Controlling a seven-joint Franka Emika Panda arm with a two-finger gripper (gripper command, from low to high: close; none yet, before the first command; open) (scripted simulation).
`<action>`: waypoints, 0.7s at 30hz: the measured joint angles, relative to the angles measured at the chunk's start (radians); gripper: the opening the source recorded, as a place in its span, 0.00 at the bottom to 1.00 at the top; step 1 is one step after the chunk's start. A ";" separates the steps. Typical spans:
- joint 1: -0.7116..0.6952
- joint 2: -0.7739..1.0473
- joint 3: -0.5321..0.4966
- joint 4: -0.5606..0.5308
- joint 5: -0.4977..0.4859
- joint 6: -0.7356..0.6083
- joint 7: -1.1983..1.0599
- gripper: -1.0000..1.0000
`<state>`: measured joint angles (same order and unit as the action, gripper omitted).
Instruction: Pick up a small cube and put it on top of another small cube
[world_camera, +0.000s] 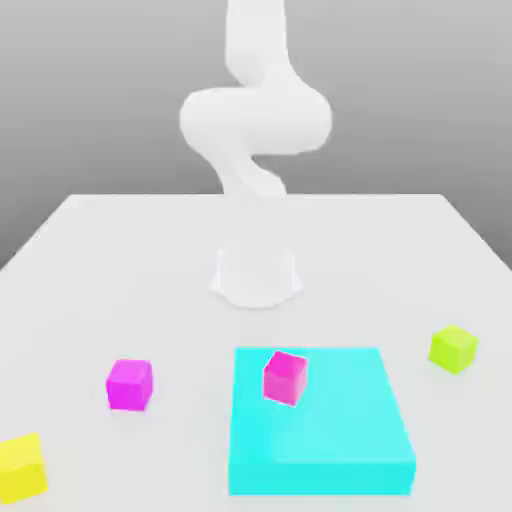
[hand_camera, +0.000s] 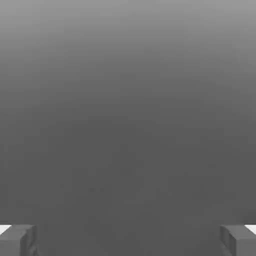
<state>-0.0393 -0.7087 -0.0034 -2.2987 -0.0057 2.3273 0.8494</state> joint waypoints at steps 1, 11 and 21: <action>-0.017 0.039 -0.002 0.001 -0.002 0.011 0.022 0.50; -0.150 0.405 -0.044 0.007 -0.023 0.118 0.219 0.50; -0.273 0.768 -0.115 0.012 0.014 0.225 0.374 0.50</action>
<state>-0.3127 0.0594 -0.1188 -2.2863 0.0081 2.5525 1.2235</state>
